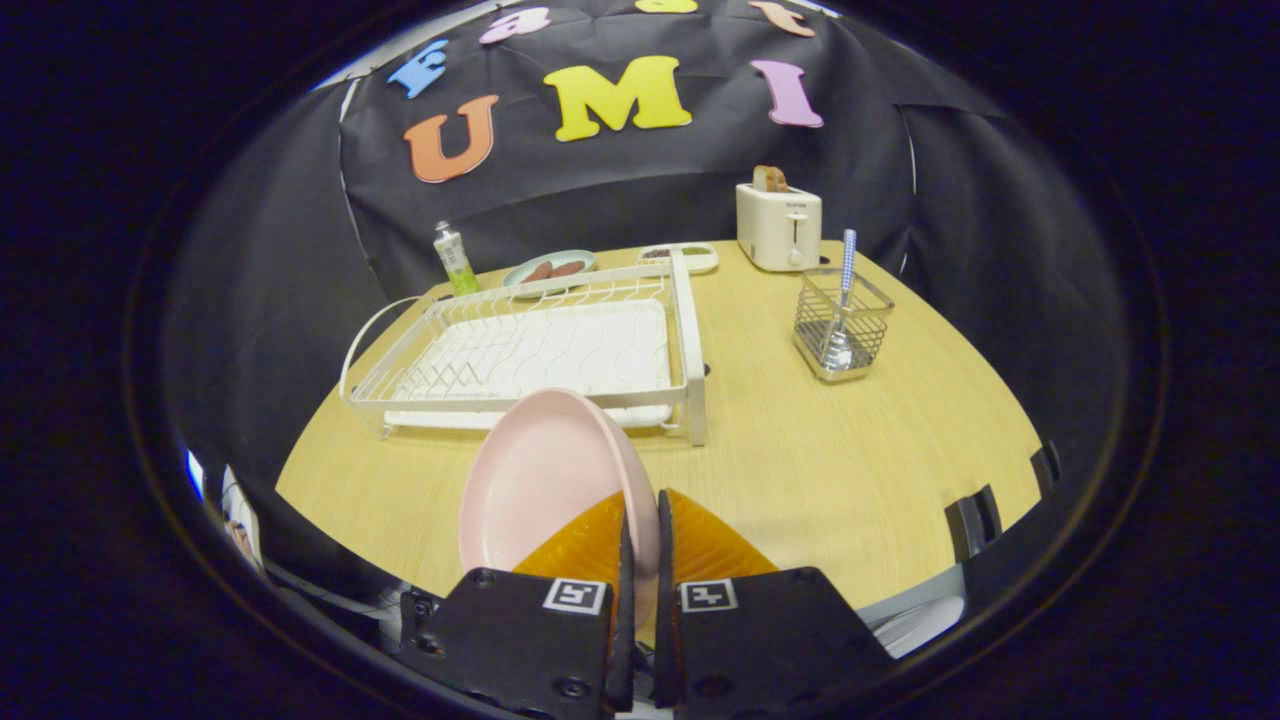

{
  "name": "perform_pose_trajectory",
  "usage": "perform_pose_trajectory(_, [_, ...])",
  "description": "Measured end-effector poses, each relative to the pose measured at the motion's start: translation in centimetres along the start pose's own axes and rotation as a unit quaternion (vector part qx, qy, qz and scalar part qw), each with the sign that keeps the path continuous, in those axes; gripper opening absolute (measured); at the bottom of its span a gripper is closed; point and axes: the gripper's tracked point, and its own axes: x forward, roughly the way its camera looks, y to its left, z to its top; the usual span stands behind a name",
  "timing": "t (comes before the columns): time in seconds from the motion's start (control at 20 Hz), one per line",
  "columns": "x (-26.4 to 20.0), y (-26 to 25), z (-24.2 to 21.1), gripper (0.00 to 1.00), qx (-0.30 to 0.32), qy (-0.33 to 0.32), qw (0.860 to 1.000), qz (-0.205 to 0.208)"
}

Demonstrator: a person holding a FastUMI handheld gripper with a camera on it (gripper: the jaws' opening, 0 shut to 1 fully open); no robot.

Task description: Take the plate from the dish rack, then take the spoon from the basket and place it into the plate.

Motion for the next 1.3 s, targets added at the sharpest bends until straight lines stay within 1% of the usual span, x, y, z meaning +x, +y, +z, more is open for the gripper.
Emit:
perform_pose_trajectory(0.25, [0.9, -1.5, -1.2, 0.19, -0.010, -0.017, 1.000, -0.017])
perform_pose_trajectory(0.4, [0.3, -2.5, 0.4, 0.20, -0.025, -0.079, 0.996, -0.038])
perform_pose_trajectory(0.45, [-0.2, -3.2, 1.0, 0.33, -0.030, -0.104, 0.993, -0.051])
perform_pose_trajectory(0.55, [-1.3, -3.9, 2.4, 0.54, -0.041, -0.149, 0.985, -0.071])
perform_pose_trajectory(0.7, [-2.5, -4.4, 3.8, 0.86, -0.038, -0.193, 0.978, -0.073])
perform_pose_trajectory(0.75, [-2.8, -4.5, 4.2, 0.96, -0.036, -0.202, 0.976, -0.069])
perform_pose_trajectory(0.8, [-3.1, -5.0, 4.7, 0.99, -0.034, -0.212, 0.974, -0.073])
perform_pose_trajectory(0.95, [-3.7, -6.5, 6.3, 1.00, -0.033, -0.243, 0.966, -0.088])
perform_pose_trajectory(1.2, [-2.1, -9.3, 9.1, 1.00, -0.019, -0.251, 0.963, -0.091])
perform_pose_trajectory(1.3, [-1.0, -11.6, 11.6, 1.00, -0.021, -0.267, 0.957, -0.112])
